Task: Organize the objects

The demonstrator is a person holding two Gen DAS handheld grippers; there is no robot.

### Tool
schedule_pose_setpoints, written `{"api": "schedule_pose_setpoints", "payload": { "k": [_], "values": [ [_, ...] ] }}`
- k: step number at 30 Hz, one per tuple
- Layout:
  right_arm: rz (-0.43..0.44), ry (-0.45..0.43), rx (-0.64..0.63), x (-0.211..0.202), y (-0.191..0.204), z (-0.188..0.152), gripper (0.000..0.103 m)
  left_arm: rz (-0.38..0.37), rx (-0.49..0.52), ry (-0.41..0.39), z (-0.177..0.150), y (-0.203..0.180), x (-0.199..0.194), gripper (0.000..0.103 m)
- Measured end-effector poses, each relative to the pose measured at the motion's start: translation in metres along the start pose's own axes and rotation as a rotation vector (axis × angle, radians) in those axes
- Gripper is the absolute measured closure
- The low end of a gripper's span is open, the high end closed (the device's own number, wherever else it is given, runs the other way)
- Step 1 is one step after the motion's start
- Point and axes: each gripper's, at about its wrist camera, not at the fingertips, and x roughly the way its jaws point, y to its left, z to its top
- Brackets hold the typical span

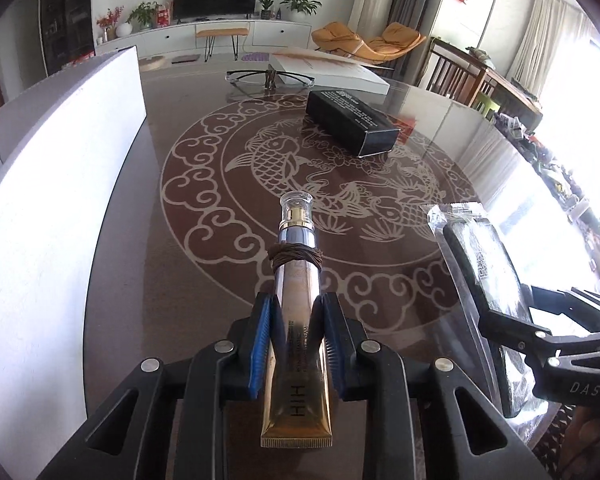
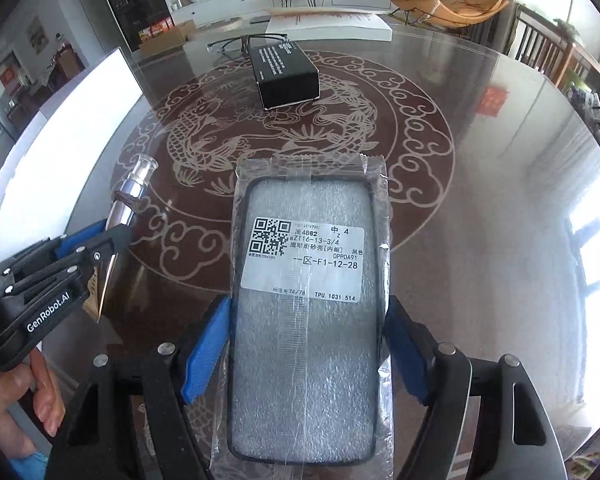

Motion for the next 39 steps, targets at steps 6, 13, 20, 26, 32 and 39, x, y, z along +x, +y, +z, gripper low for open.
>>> {"api": "schedule_pose_setpoints", "payload": {
  "k": [6,13,20,26,32,39],
  "values": [
    [0.134,-0.077,0.082,-0.058,-0.001,-0.003,0.028,-0.099,-0.026,-0.142,0.000,0.006,-0.080,0.077],
    [0.338,-0.179,-0.027,-0.111,0.113,0.050,0.028,-0.010,-0.097,-0.302,0.006,0.079,-0.186,0.077],
    [0.567,-0.137,-0.190,-0.094,0.274,0.079,0.027,0.278,-0.256,-0.176,-0.019,0.201,-0.191,0.076],
    [0.633,-0.031,-0.207,-0.048,0.323,0.064,0.008,0.388,-0.355,-0.141,-0.041,0.234,-0.187,0.021],
    [0.426,-0.237,-0.160,-0.058,0.235,0.056,0.000,0.327,-0.270,-0.255,-0.024,0.184,-0.189,0.018],
    [-0.137,-0.257,-0.067,-0.006,0.075,0.009,0.000,-0.047,-0.006,-0.223,-0.017,0.034,-0.164,0.005]
  ]
}}
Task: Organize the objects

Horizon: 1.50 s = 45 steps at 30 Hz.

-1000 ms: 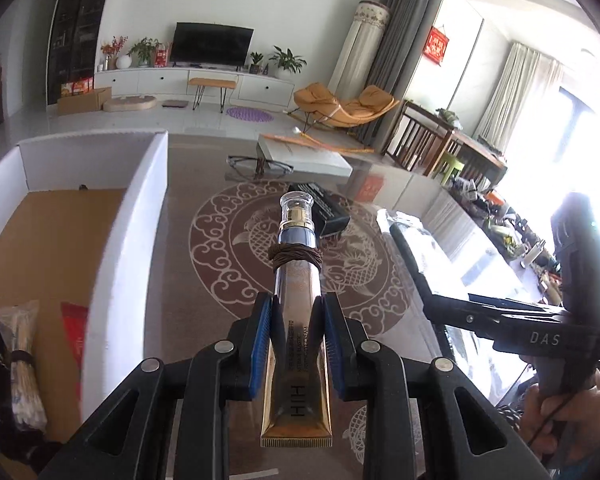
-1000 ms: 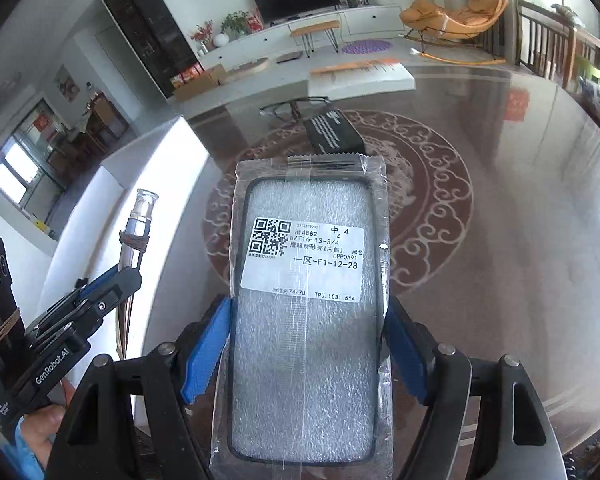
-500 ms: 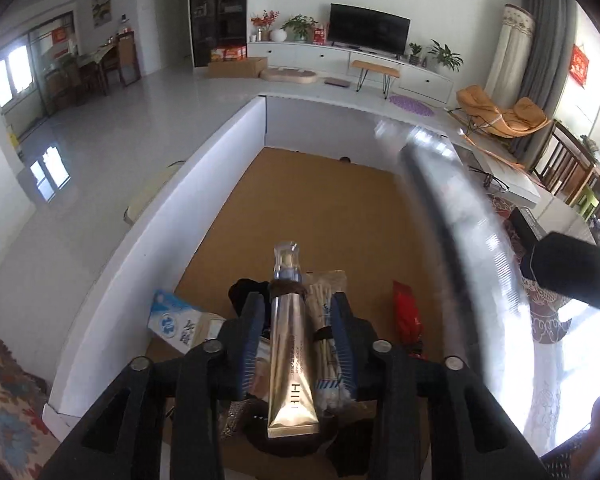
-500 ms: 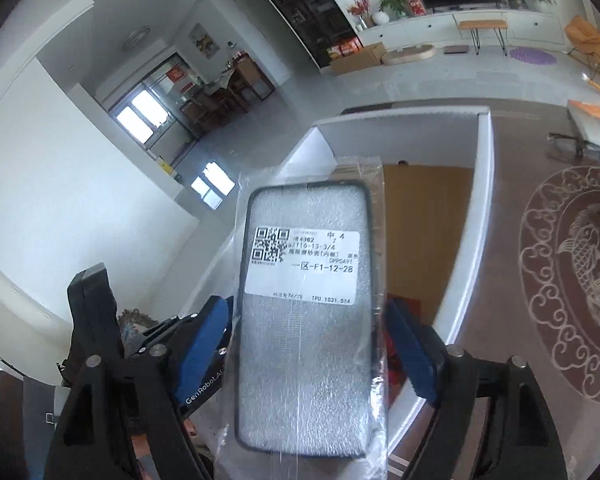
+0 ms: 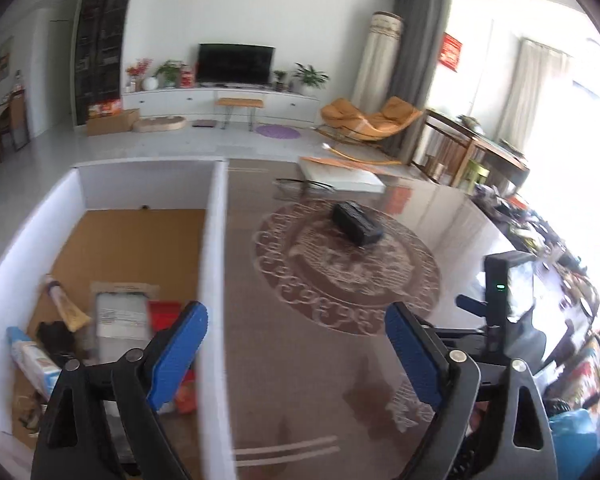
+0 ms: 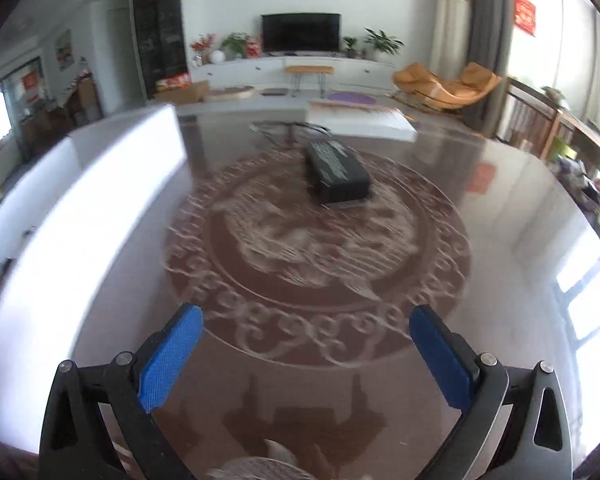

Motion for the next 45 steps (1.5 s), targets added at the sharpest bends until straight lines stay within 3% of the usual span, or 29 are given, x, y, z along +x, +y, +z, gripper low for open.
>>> {"api": "schedule_pose_setpoints", "payload": {
  "k": [1,4,5,7,9,14,21,45],
  "values": [
    [-0.047,0.034,0.028,0.010,-0.022,-0.013,0.000,-0.056,0.015,0.035,-0.006,-0.019,0.011,0.000],
    [-0.117,0.084,0.120,0.027,-0.078,-0.043,0.000,-0.152,0.035,0.157,-0.031,-0.062,0.059,0.000],
    [-0.116,0.110,0.192,0.029,-0.096,-0.046,0.000,-0.137,0.039,0.192,-0.038,-0.073,0.074,0.000],
    [-0.079,0.080,0.282,0.017,-0.115,-0.048,0.000,-0.083,0.020,0.240,-0.048,-0.076,0.107,0.000],
    [-0.121,0.075,0.300,0.014,-0.121,-0.049,0.000,-0.042,-0.007,0.234,-0.052,-0.068,0.126,0.000],
    [-0.121,0.095,0.248,0.015,-0.108,-0.048,0.000,0.091,0.016,0.194,-0.049,-0.053,0.149,0.000],
    [-0.110,0.091,0.184,0.024,-0.086,-0.045,0.000,0.167,0.020,0.182,-0.047,-0.038,0.163,0.000],
    [-0.096,0.110,0.175,0.030,-0.083,-0.044,0.000,0.239,0.034,0.235,-0.042,-0.030,0.186,0.000]
  ]
}}
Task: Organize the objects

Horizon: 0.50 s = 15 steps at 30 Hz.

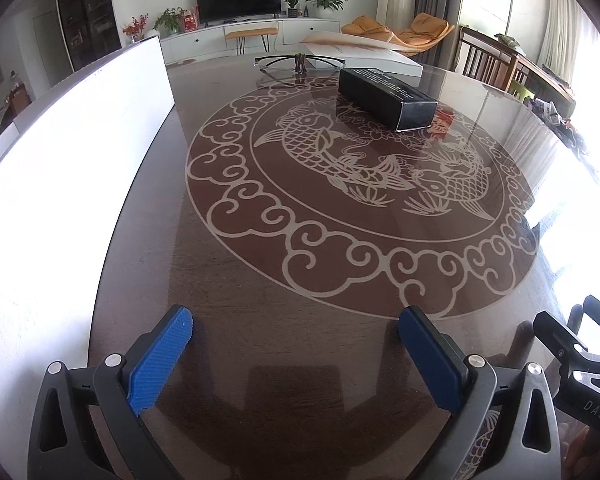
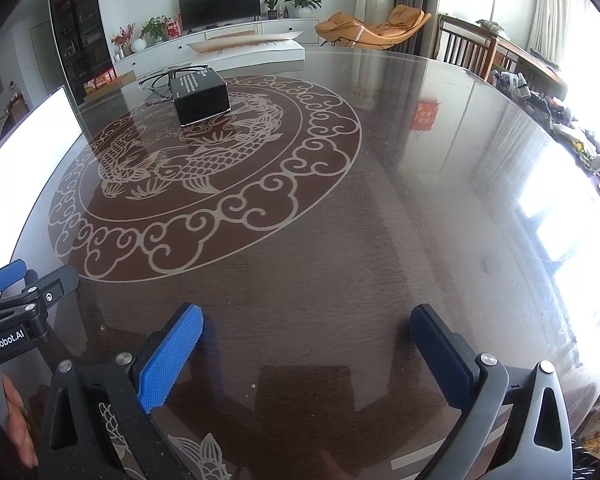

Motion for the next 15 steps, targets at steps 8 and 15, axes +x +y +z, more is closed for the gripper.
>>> {"api": "schedule_pose_setpoints", "payload": {
  "k": [8,15],
  "values": [
    [0.001,0.000,-0.001,0.000,0.000,0.000,0.000,0.037,-0.054,0.000,0.010,0.017,0.007,0.000],
    [0.001,0.000,0.000,0.000,0.000,0.000,0.000,0.052,-0.077,-0.002,0.013,0.022,0.009,0.000]
  ]
}}
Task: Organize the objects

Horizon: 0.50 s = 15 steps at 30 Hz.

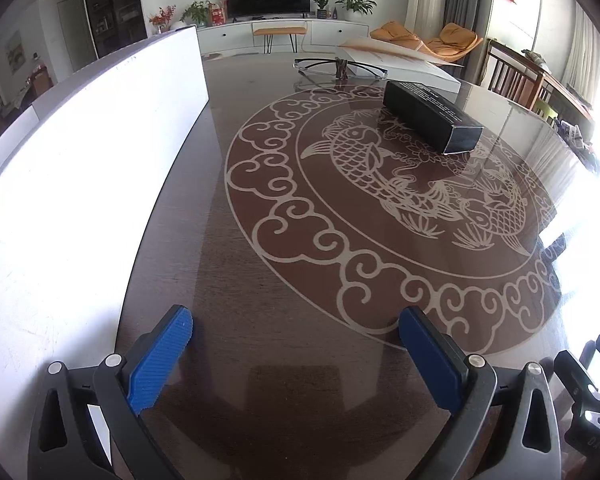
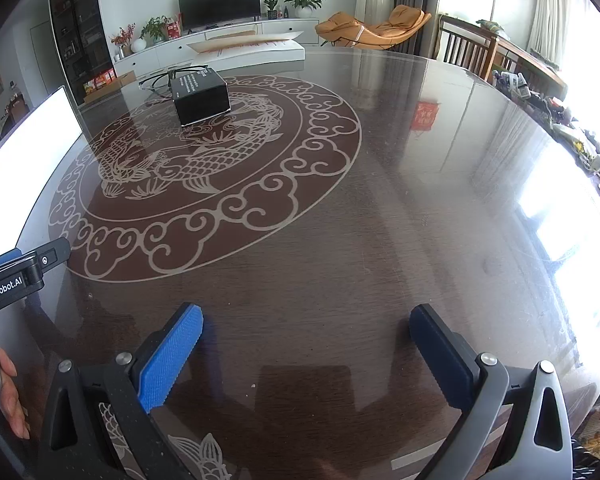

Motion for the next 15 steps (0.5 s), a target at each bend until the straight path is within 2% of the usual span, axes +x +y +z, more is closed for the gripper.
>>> {"api": "schedule_pose_setpoints", "payload": {
  "k": [10,15],
  "values": [
    [0.004,0.002,-0.004,0.001,0.000,0.001,0.000,0.008,-0.004,-0.003,-0.002,-0.001,-0.001,0.000],
    [0.044,0.006,-0.068,0.013,0.005,0.018,0.000,0.010,-0.006,-0.004,-0.002,-0.001,-0.002,0.000]
  ]
}}
